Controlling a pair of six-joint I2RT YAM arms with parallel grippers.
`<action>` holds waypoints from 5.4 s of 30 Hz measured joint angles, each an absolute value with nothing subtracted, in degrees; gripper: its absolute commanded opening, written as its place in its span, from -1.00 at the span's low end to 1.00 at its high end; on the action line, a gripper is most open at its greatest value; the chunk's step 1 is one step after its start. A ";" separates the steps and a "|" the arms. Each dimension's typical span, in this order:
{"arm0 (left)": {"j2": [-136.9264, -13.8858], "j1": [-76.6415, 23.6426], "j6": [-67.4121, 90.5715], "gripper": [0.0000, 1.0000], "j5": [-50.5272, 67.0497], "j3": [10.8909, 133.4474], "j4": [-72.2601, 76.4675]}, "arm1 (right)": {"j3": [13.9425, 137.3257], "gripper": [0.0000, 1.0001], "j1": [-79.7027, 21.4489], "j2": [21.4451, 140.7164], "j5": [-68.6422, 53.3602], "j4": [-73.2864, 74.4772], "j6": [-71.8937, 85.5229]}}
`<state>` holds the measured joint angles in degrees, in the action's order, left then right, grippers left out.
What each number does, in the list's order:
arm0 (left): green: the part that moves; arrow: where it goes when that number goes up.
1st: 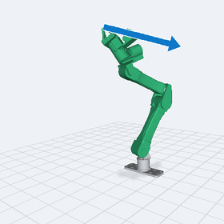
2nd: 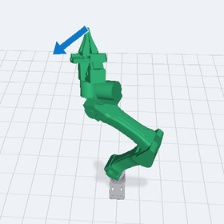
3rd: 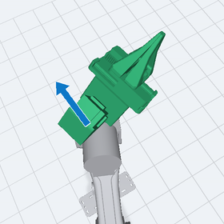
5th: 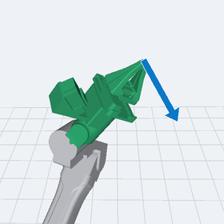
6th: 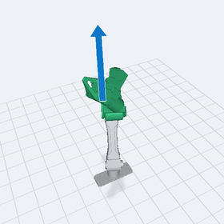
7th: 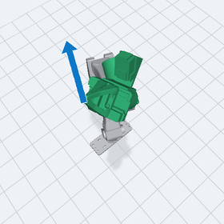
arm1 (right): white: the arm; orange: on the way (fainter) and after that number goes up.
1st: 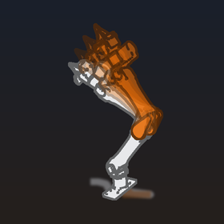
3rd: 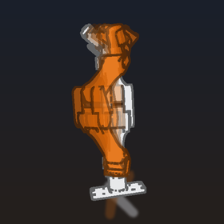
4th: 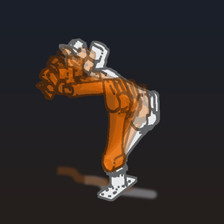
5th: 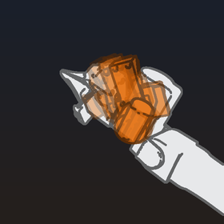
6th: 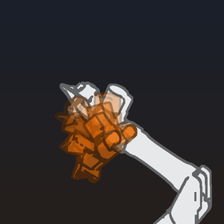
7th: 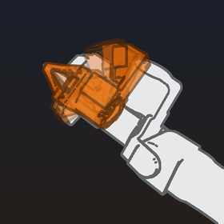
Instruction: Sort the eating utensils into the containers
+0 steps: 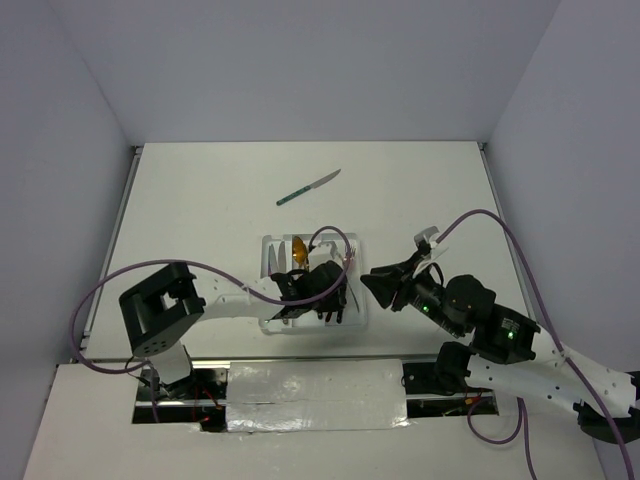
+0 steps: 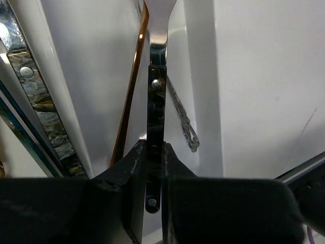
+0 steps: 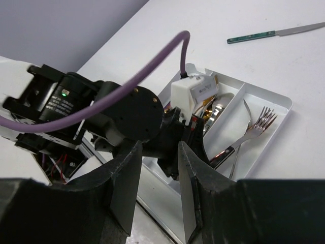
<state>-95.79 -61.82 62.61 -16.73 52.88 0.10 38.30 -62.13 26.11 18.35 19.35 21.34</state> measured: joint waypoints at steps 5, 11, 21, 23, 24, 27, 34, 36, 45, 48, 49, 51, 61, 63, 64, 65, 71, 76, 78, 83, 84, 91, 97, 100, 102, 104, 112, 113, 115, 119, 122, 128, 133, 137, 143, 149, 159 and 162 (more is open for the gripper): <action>-97.30 -61.84 63.31 -1.00 -16.27 52.88 0.97 | 38.30 -0.16 -62.13 26.59 17.56 19.38 21.17; -97.30 -61.87 63.18 -0.46 -16.58 52.99 1.19 | 38.30 -0.16 -62.13 26.39 16.71 19.38 21.15; -90.74 -62.48 52.60 0.80 -17.96 53.36 1.26 | 38.30 -0.15 -62.13 25.82 16.71 19.38 20.75; -87.53 -62.85 50.28 0.72 -18.61 53.36 0.95 | 38.30 -0.15 -62.13 25.61 16.71 19.40 20.67; -86.11 -62.96 48.77 0.71 -18.81 53.36 0.93 | 38.30 -0.15 -62.13 25.34 16.71 19.40 20.56; -82.74 -62.81 42.30 0.76 -19.64 54.74 -0.27 | 38.30 -0.15 -62.13 24.27 16.58 19.38 20.51; -86.11 -51.07 26.13 0.79 -16.14 74.70 -8.99 | 38.24 -0.15 -62.13 23.64 14.94 19.29 20.51; -86.59 -44.84 22.20 0.79 -10.98 77.43 -8.80 | 38.24 -0.15 -62.13 23.70 14.11 19.27 20.51; -107.37 -33.04 6.07 0.99 -0.51 98.43 -20.64 | 38.22 -0.15 -62.11 23.31 12.67 19.27 20.51; -113.19 -28.29 3.84 0.75 5.69 100.77 -21.93 | 38.17 -0.15 -62.13 21.93 12.53 19.29 20.53; -114.26 -26.39 2.76 0.74 7.53 100.71 -22.20 | 38.17 -0.15 -62.13 21.37 12.43 19.27 20.53; -115.37 -23.35 0.36 0.71 9.47 100.25 -22.28 | 38.13 -0.15 -62.13 20.32 12.27 19.27 20.53; -122.06 -21.47 -13.54 0.24 11.53 107.15 -22.81 | 38.13 -0.15 -62.13 20.45 11.11 19.25 20.53; -125.10 -21.74 -15.20 0.23 11.42 108.71 -22.87 | 38.13 -0.15 -62.13 20.75 11.05 19.27 20.53; -126.63 -21.74 -15.94 0.22 11.22 109.23 -23.33 | 38.13 -0.15 -62.13 20.78 10.92 19.27 20.53; -128.03 -21.71 -16.60 0.22 10.92 109.86 -23.99 | 38.13 -0.15 -62.13 20.75 10.76 19.27 20.53; -132.31 -21.61 -19.31 0.26 7.20 110.48 -25.78 | 38.13 -0.14 -62.13 19.84 9.67 19.25 20.56; -132.57 -21.43 -20.49 0.24 5.72 112.29 -26.00 | 38.13 -0.14 -62.13 19.20 9.23 19.25 20.56; -133.36 -21.34 -20.88 0.24 5.63 114.43 -26.63 | 38.13 -0.14 -62.13 19.42 9.23 19.22 20.56; -135.70 -21.17 -21.10 0.27 4.67 117.34 -27.03 | 38.13 -0.14 -62.13 21.43 9.17 19.27 20.56; -135.85 -21.08 -21.15 0.27 4.62 117.10 -27.14 | 38.13 -0.14 -62.13 21.74 9.13 19.27 20.58; -135.94 -19.94 -21.08 0.26 4.78 116.66 -27.57 | 38.13 -0.14 -62.13 22.68 8.05 19.27 20.75; -135.94 -19.11 -20.84 0.25 6.33 116.25 -27.55 | 38.13 -0.14 -62.13 22.55 7.81 19.25 20.78; -135.94 -19.05 -20.78 0.25 7.33 116.25 -27.57 | 38.13 -0.14 -62.13 22.55 7.64 19.25 20.78; -135.94 -19.05 -20.71 0.25 7.99 116.25 -27.81 | 38.13 -0.14 -62.13 22.55 7.53 19.25 20.78; -135.94 -19.05 -20.62 0.24 8.71 116.27 -28.12 | 38.13 -0.14 -62.13 22.55 7.18 19.25 20.93; -135.94 -19.05 -20.05 0.22 10.31 115.87 -29.30 | 38.13 -0.13 -62.13 21.08 4.82 19.18 21.43; -136.03 -19.05 -19.53 0.20 10.35 115.87 -29.43 | 38.13 -0.13 -62.13 20.82 4.60 19.09 21.41; -136.05 -19.05 -19.25 0.23 10.48 115.87 -29.65 | 38.13 -0.12 -62.13 20.53 4.05 19.03 21.41; -136.03 -19.05 -19.09 0.26 10.90 115.85 -29.61 | 38.13 -0.12 -62.13 20.49 3.62 18.98 21.43; -136.03 -19.05 -19.03 0.30 11.22 115.72 -29.19 | 38.13 -0.12 -62.13 20.49 3.64 18.94 21.45; -136.05 -19.05 -19.00 0.33 11.49 115.72 -29.58 | 38.13 -0.13 -62.13 20.47 3.68 18.94 21.65; -136.05 -19.05 -18.06 0.35 11.70 115.72 -30.04 | 38.13 -0.13 -62.13 19.94 3.60 18.92 21.65; -136.05 -19.05 -17.61 0.35 12.01 115.48 -29.98 | 38.13 -0.13 -62.13 19.88 2.28 18.90 21.87; -136.73 -19.05 -17.56 0.35 12.32 115.52 -30.68 | 38.13 -0.13 -62.13 18.55 1.10 18.87 22.17; -137.19 -19.05 -17.54 0.28 12.32 115.59 -30.89 | 38.13 -0.13 -62.13 18.00 0.78 18.85 22.28; -137.29 -19.03 -16.12 -0.49 13.34 115.59 -30.37 | 38.11 -0.13 -62.13 17.50 0.19 18.85 22.61; -137.29 -19.00 -15.07 -0.78 13.45 115.35 -29.65 | 38.11 -0.13 -62.13 16.97 -0.58 18.85 22.72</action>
